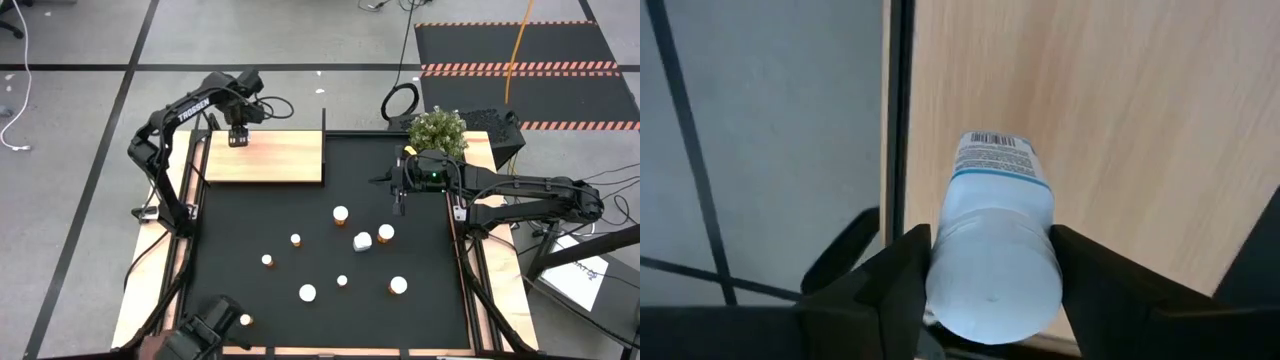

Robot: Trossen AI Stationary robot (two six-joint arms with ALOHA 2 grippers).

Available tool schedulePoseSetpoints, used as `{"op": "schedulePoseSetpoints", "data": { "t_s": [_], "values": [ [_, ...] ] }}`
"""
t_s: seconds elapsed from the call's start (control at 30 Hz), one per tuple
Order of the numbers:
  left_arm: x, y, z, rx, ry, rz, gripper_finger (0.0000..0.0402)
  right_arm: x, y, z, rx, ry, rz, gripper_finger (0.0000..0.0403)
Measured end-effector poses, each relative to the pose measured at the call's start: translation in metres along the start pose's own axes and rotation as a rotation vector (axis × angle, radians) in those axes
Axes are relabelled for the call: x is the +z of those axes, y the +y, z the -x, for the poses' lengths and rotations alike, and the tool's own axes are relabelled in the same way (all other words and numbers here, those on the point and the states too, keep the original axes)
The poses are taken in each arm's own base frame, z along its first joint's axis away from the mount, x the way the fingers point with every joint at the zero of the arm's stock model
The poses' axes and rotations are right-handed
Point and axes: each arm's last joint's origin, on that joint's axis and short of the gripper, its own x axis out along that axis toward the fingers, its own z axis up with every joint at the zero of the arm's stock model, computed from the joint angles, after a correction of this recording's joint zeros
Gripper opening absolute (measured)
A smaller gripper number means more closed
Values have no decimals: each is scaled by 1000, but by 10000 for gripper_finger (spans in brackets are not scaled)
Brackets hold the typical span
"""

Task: Pick and place medicine bottles onto shelf by color
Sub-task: Put the white pill bottle on the shelf

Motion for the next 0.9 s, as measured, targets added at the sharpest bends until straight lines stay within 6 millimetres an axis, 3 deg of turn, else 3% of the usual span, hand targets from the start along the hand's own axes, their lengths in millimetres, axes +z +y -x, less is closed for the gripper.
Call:
{"op": "schedulePoseSetpoints", "data": {
  "t_s": [0.17, 0.43, 0.9],
  "values": [
    [-5, 9, -1, 37, -4, 31, 200, 0, 0, 0, 1, 3, -1, 0],
    [-2, -2, -14, 0, 20, -30, 200, 0, 0, 0, 1, 4, 0, 0],
    [-1, 0, -15, 57, 50, -1, 200, 0, 0, 0, 2, 4, 0, 0]
  ]
}}
